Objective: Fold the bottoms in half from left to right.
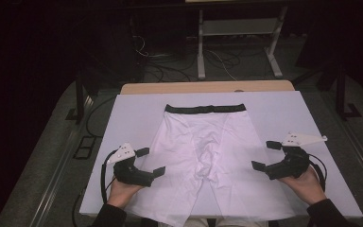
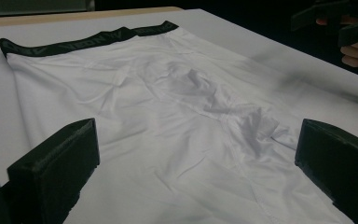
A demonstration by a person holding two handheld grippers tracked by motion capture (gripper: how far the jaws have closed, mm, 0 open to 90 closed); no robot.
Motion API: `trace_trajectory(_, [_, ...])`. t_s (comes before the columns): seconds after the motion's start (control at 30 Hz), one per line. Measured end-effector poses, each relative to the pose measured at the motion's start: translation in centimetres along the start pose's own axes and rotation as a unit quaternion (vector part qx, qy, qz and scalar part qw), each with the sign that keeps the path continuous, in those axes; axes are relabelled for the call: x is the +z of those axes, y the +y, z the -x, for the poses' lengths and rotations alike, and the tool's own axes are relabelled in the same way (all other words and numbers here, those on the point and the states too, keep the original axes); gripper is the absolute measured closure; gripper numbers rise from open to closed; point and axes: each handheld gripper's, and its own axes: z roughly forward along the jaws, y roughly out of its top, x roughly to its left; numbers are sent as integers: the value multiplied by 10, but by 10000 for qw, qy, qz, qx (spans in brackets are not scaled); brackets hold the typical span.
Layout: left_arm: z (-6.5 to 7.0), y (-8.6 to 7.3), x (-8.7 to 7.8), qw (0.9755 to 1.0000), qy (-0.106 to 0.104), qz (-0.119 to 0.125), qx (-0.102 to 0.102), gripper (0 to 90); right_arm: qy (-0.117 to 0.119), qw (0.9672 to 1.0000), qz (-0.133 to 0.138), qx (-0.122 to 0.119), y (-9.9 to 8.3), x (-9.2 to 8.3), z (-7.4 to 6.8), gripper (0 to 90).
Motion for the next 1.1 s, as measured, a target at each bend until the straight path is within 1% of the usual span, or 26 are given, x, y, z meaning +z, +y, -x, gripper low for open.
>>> trace_trajectory(0.13, [0,0,0,10000,4,-6,5,0,41,10000,63,-46,8,3,0,0])
trace_trajectory(0.27, [0,0,0,10000,-1,10,9,0,65,10000,57,-47,13,5,0,0])
trace_trajectory(0.33, [1,0,-1,10000,-3,9,8,0,87,9999,46,-119,20,8,-1,0])
trace_trajectory(0.5, [0,0,-1,10000,-2,18,-11,0,125,9998,77,-157,28,12,-2,0])
trace_trajectory(0.53, [0,0,-1,10000,-1,29,-21,0,146,9997,71,-186,32,15,-3,0])
trace_trajectory(0.77, [1,0,-1,10000,-19,28,0,0,203,9994,-58,-280,40,24,-7,0])
trace_trajectory(0.9, [1,1,-1,10000,-29,43,11,0,234,9993,-54,-285,45,28,-8,0])
trace_trajectory(1.1, [0,0,-1,10000,-29,29,8,0,312,9989,-68,-356,52,35,-11,0])
